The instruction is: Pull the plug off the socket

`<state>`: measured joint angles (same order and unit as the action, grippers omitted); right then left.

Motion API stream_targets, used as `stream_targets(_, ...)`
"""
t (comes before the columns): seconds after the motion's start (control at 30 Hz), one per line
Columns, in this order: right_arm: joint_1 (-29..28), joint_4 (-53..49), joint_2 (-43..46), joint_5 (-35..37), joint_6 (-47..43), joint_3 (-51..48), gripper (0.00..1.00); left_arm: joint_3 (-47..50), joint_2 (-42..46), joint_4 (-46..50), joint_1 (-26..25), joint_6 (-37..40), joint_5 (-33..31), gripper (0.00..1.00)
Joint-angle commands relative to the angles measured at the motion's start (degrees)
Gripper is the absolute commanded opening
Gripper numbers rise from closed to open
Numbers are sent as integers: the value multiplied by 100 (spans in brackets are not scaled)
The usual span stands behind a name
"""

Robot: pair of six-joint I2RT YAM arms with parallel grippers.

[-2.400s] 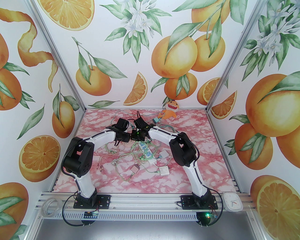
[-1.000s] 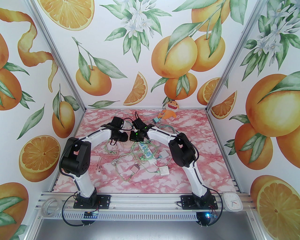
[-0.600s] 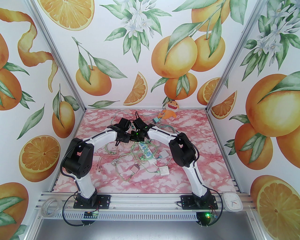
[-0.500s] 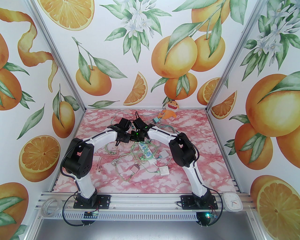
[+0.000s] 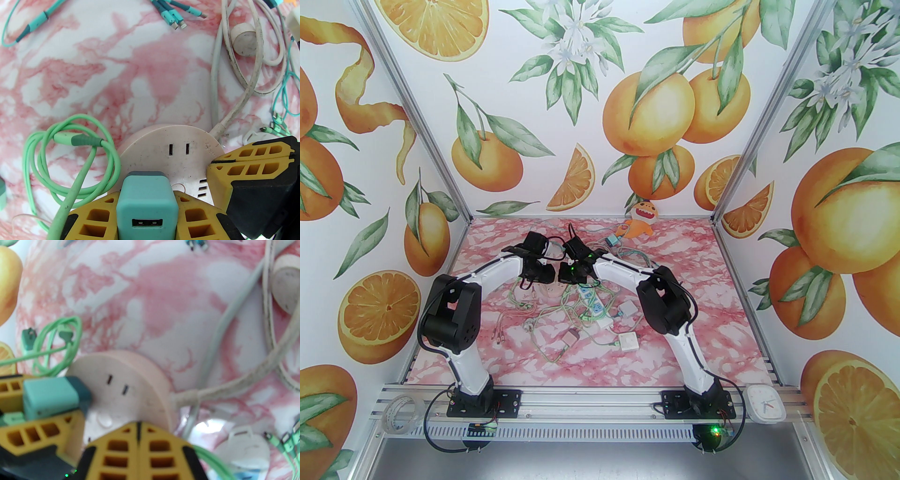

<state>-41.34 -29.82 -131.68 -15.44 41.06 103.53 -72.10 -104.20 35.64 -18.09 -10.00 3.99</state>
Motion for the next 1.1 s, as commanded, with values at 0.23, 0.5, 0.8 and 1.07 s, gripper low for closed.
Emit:
stream_targets(0.23, -13, -868, -560, 375, 6, -66, 0, -281, 116, 62, -717, 557, -1385, 13)
stream_targets(0.5, -31, -912, -613, 384, 9, 8, 0, -331, 49, 84, -906, 688, -1689, 12)
stream_targets(0.8, -34, -925, -640, 386, 25, 22, 0, -510, 20, 168, -34, 97, 80, 12)
stream_targets(1.07, -36, -924, -657, 376, 23, 45, 0, -482, -5, 219, 120, 41, 137, 13)
